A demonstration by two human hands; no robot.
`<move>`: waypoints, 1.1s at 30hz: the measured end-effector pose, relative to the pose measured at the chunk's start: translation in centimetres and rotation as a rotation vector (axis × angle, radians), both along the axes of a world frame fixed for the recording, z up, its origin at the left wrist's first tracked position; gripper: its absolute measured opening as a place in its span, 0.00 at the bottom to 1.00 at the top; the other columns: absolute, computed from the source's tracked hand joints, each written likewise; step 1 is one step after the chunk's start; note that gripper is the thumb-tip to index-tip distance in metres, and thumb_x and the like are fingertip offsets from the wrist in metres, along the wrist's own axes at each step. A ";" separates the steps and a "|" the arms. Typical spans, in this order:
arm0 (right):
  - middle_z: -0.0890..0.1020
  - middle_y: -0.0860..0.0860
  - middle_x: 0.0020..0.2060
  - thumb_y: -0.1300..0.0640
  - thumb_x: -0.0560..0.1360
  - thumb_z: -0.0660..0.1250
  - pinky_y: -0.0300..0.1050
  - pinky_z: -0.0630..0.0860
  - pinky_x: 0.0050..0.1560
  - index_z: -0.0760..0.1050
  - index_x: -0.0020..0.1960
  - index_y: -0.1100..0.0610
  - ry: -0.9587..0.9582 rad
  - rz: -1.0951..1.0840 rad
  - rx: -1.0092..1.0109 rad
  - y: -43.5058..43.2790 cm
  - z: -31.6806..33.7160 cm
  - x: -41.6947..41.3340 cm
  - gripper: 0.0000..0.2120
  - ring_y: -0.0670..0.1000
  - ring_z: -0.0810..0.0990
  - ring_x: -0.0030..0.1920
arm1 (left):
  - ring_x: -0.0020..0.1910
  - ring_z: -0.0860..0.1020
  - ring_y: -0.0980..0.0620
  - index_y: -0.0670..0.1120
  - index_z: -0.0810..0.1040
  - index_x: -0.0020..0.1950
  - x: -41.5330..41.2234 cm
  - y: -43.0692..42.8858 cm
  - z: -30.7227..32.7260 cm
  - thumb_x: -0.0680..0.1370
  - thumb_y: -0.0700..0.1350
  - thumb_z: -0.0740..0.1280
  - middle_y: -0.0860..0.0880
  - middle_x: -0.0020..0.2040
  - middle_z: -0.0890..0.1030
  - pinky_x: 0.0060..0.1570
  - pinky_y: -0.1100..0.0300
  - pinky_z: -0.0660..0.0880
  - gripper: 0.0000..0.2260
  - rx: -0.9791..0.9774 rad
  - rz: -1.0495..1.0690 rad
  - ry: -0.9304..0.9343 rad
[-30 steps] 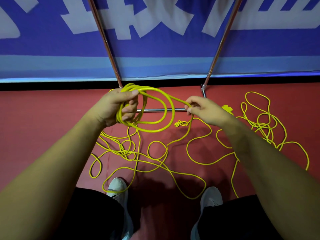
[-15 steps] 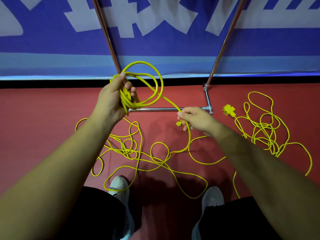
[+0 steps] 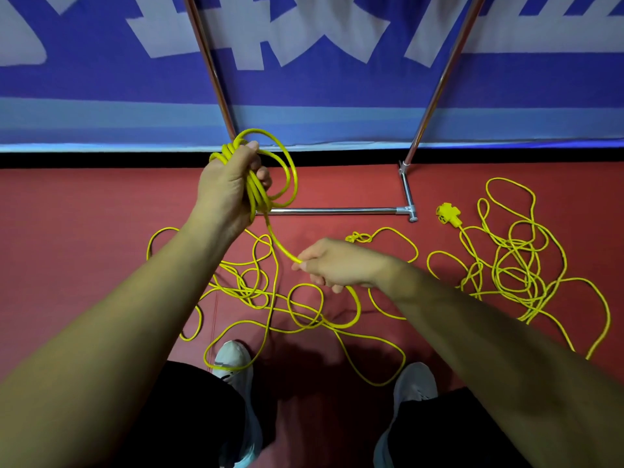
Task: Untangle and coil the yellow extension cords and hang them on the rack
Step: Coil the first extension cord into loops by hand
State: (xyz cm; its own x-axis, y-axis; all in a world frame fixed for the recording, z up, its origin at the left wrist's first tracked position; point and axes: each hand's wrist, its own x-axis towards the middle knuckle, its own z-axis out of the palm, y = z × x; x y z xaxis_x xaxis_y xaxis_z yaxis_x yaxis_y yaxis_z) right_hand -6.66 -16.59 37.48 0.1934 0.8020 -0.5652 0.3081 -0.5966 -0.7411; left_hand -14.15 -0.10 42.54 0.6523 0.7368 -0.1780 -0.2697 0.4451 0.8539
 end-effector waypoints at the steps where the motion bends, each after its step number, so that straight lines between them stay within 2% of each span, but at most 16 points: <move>1: 0.73 0.50 0.32 0.57 0.82 0.57 0.46 0.69 0.32 0.75 0.61 0.66 -0.015 0.038 0.008 0.0 0.5 -0.2 0.16 0.54 0.70 0.32 | 0.29 0.70 0.52 0.45 0.69 0.40 0.0 0.0 -0.2 0.80 0.39 0.64 0.48 0.31 0.69 0.31 0.61 0.69 0.09 0.054 -0.022 0.012; 4: 0.73 0.49 0.30 0.57 0.82 0.57 0.44 0.70 0.31 0.78 0.61 0.59 -0.006 0.092 0.057 -0.1 2.0 -0.1 0.14 0.51 0.70 0.32 | 0.31 0.72 0.50 0.44 0.68 0.47 -0.2 -0.1 -0.8 0.78 0.41 0.66 0.44 0.35 0.71 0.32 0.60 0.71 0.06 0.282 -0.118 0.116; 6: 0.71 0.49 0.29 0.60 0.81 0.58 0.41 0.67 0.29 0.79 0.61 0.58 0.029 0.088 0.110 -0.1 3.1 0.5 0.13 0.47 0.68 0.28 | 0.30 0.75 0.52 0.44 0.68 0.52 -0.4 -0.4 -1.1 0.80 0.41 0.67 0.45 0.35 0.74 0.30 0.61 0.71 0.08 0.436 -0.158 0.261; 7: 0.70 0.49 0.28 0.62 0.80 0.59 0.42 0.65 0.29 0.79 0.60 0.58 0.044 0.080 0.131 -0.2 3.5 0.8 0.13 0.48 0.67 0.28 | 0.29 0.75 0.53 0.44 0.68 0.54 -0.5 -0.6 -1.1 0.81 0.42 0.67 0.45 0.34 0.75 0.28 0.62 0.71 0.08 0.502 -0.185 0.321; 9: 0.70 0.49 0.27 0.66 0.77 0.61 0.44 0.65 0.31 0.81 0.59 0.58 0.057 0.073 0.173 -0.4 4.2 1.7 0.14 0.53 0.67 0.31 | 0.27 0.75 0.54 0.42 0.68 0.54 -0.5 -1.0 -1.2 0.81 0.42 0.67 0.44 0.34 0.76 0.27 0.62 0.71 0.08 0.619 -0.284 0.415; 11: 0.71 0.48 0.26 0.69 0.76 0.62 0.42 0.67 0.30 0.81 0.57 0.56 0.028 0.079 0.219 -0.7 4.8 2.4 0.16 0.50 0.68 0.28 | 0.25 0.73 0.52 0.41 0.70 0.52 -0.7 -1.2 -1.3 0.82 0.44 0.66 0.42 0.33 0.77 0.25 0.62 0.70 0.08 0.694 -0.443 0.512; 15: 0.76 0.51 0.28 0.70 0.76 0.64 0.32 0.66 0.26 0.81 0.56 0.62 -0.051 0.019 0.373 -1.3 5.8 3.2 0.12 0.40 0.69 0.23 | 0.22 0.71 0.51 0.40 0.72 0.42 -0.8 -1.6 -1.5 0.81 0.45 0.66 0.42 0.29 0.74 0.23 0.65 0.66 0.12 0.634 -0.676 0.580; 17: 0.78 0.52 0.29 0.69 0.75 0.68 0.30 0.65 0.26 0.81 0.52 0.65 -0.076 -0.073 0.448 -1.4 6.0 3.8 0.07 0.39 0.71 0.24 | 0.22 0.73 0.48 0.40 0.72 0.43 -0.8 -1.5 -1.5 0.80 0.45 0.67 0.41 0.30 0.73 0.22 0.66 0.67 0.11 0.514 -0.734 0.570; 19: 0.79 0.51 0.28 0.66 0.72 0.73 0.33 0.65 0.26 0.79 0.46 0.65 -0.078 -0.185 0.477 -1.3 6.0 4.3 0.05 0.40 0.71 0.24 | 0.24 0.72 0.47 0.38 0.72 0.44 -0.7 -1.4 -1.5 0.77 0.48 0.69 0.42 0.30 0.73 0.25 0.63 0.67 0.13 0.458 -0.798 0.539; 22: 0.76 0.51 0.26 0.59 0.67 0.79 0.38 0.65 0.26 0.74 0.40 0.60 -0.203 -0.269 0.483 -1.2 5.5 4.7 0.14 0.44 0.67 0.25 | 0.24 0.70 0.48 0.37 0.73 0.45 -0.8 -1.5 -1.5 0.74 0.59 0.68 0.44 0.28 0.72 0.28 0.61 0.67 0.23 0.435 -0.867 0.502; 24: 0.75 0.52 0.27 0.57 0.66 0.80 0.40 0.64 0.28 0.75 0.40 0.61 -0.275 -0.275 0.484 -1.1 5.3 4.9 0.15 0.45 0.66 0.27 | 0.23 0.70 0.49 0.33 0.72 0.45 -0.8 -1.6 -1.3 0.69 0.66 0.71 0.43 0.28 0.72 0.27 0.62 0.68 0.33 0.488 -0.906 0.497; 25: 0.76 0.51 0.28 0.58 0.67 0.79 0.40 0.65 0.29 0.76 0.41 0.61 -0.288 -0.262 0.493 -1.1 5.3 5.1 0.13 0.45 0.68 0.27 | 0.23 0.70 0.49 0.32 0.71 0.44 -0.8 -1.6 -1.1 0.67 0.65 0.73 0.43 0.27 0.72 0.26 0.63 0.68 0.35 0.566 -0.931 0.507; 28: 0.81 0.48 0.35 0.63 0.73 0.72 0.32 0.70 0.37 0.81 0.47 0.59 -0.321 -0.139 0.502 -1.3 5.4 5.6 0.04 0.40 0.75 0.34 | 0.22 0.70 0.50 0.34 0.71 0.40 -0.8 -1.0 -1.3 0.66 0.58 0.75 0.42 0.25 0.75 0.25 0.62 0.67 0.27 0.832 -0.960 0.621; 30: 0.82 0.44 0.38 0.65 0.75 0.69 0.29 0.70 0.41 0.82 0.51 0.58 -0.372 -0.097 0.476 -1.5 5.4 6.2 0.07 0.37 0.77 0.38 | 0.22 0.70 0.49 0.35 0.72 0.39 -0.9 -0.6 -1.7 0.68 0.52 0.73 0.42 0.25 0.76 0.27 0.61 0.68 0.21 0.848 -0.895 0.674; 31: 0.82 0.43 0.37 0.65 0.75 0.68 0.30 0.71 0.42 0.82 0.51 0.57 -0.383 -0.103 0.469 -1.5 5.3 6.4 0.07 0.37 0.77 0.38 | 0.22 0.71 0.48 0.35 0.73 0.39 -1.0 -0.6 -1.7 0.68 0.49 0.72 0.42 0.26 0.76 0.27 0.62 0.67 0.18 0.826 -0.866 0.674; 33: 0.81 0.45 0.36 0.62 0.75 0.69 0.40 0.75 0.43 0.81 0.48 0.55 -0.405 -0.142 0.472 -1.6 5.1 6.8 0.04 0.41 0.77 0.38 | 0.23 0.71 0.48 0.36 0.73 0.41 -1.1 -0.9 -1.6 0.69 0.43 0.68 0.43 0.26 0.74 0.26 0.63 0.67 0.11 0.738 -0.859 0.621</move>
State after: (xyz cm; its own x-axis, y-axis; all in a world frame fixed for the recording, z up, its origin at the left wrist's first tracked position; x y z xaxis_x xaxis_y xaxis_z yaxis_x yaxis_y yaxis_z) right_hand 0.17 -18.18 42.59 0.4407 0.8975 -0.0172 0.5606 -0.2901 -0.7756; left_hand -15.23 -0.96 40.89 0.9185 0.1778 -0.3531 0.3944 -0.3508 0.8493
